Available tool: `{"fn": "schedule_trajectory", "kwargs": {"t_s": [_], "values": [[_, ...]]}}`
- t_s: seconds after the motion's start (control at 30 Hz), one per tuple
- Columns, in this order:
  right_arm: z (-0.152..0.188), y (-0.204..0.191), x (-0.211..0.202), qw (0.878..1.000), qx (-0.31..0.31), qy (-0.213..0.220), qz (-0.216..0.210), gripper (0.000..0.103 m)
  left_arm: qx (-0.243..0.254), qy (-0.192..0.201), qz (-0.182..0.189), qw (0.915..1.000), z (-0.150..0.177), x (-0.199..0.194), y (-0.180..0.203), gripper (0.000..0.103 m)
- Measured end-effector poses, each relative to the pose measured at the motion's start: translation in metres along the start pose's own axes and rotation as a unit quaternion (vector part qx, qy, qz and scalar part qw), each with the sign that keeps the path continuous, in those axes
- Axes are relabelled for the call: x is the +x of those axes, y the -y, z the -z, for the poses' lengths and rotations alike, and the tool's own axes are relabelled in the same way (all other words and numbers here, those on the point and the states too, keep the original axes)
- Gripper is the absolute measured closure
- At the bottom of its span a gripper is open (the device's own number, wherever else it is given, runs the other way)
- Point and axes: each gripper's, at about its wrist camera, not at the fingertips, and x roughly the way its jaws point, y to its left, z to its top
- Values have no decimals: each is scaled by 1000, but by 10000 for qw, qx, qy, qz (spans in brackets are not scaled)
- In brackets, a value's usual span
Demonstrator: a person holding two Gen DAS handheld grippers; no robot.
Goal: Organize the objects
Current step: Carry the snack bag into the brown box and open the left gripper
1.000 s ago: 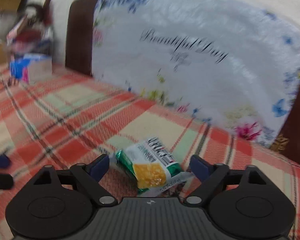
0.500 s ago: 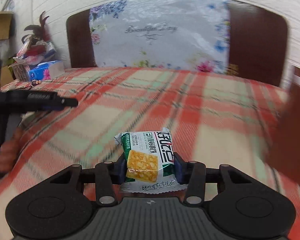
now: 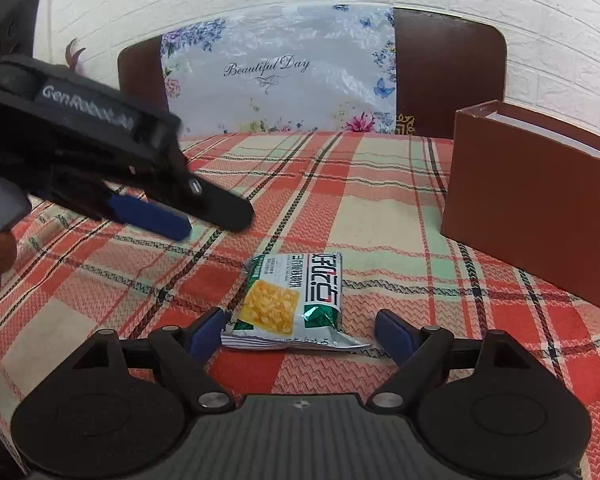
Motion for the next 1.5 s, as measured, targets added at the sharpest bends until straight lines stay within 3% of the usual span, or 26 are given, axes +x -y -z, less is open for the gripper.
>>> {"fn": "schedule_trajectory", "kwargs": {"t_s": [0.13, 0.2, 0.27, 0.43, 0.6, 0.77, 1.0, 1.07, 1.13, 1.17, 1.33, 1.5], "values": [[3, 1, 2, 10000, 20, -31, 17, 26, -183, -565, 269, 9979, 8, 28, 7, 41], [3, 0, 3, 10000, -55, -32, -21, 33, 12, -449, 151, 9989, 10, 34, 13, 51], [3, 0, 2, 9998, -74, 13, -188, 52, -52, -575, 326, 9978, 8, 37, 15, 67], [-4, 5, -8, 9991, -28, 426, -14, 56, 333, -355, 311, 9983, -8, 26, 45, 69], [-31, 27, -33, 9892, -30, 1342, 594, 56, 973, 155, 646, 9930, -47, 17, 98, 69], [-55, 76, -45, 9739, 24, 1882, 1267, 56, 1544, 421, 995, 9821, -82, 37, 159, 69], [-70, 147, -33, 9602, 213, 1966, 1973, 56, 1875, 402, 1236, 9736, -107, 95, 219, 68], [-70, 163, -21, 9583, 227, 1818, 2195, 42, 1936, 328, 1123, 9741, -107, 113, 229, 64], [-68, 176, -7, 9559, 279, 1571, 2464, 33, 1922, 266, 823, 9775, -106, 127, 232, 60], [-65, 181, -7, 9551, 367, 1581, 2479, 33, 1898, 241, 796, 9783, -105, 127, 229, 60], [-51, 174, -26, 9504, 624, 1956, 2337, 33, 1884, 433, 721, 9785, -99, 103, 211, 57], [-35, 139, -53, 9415, 722, 2403, 2250, 27, 1845, 956, 708, 9756, -88, 54, 184, 48]]}}
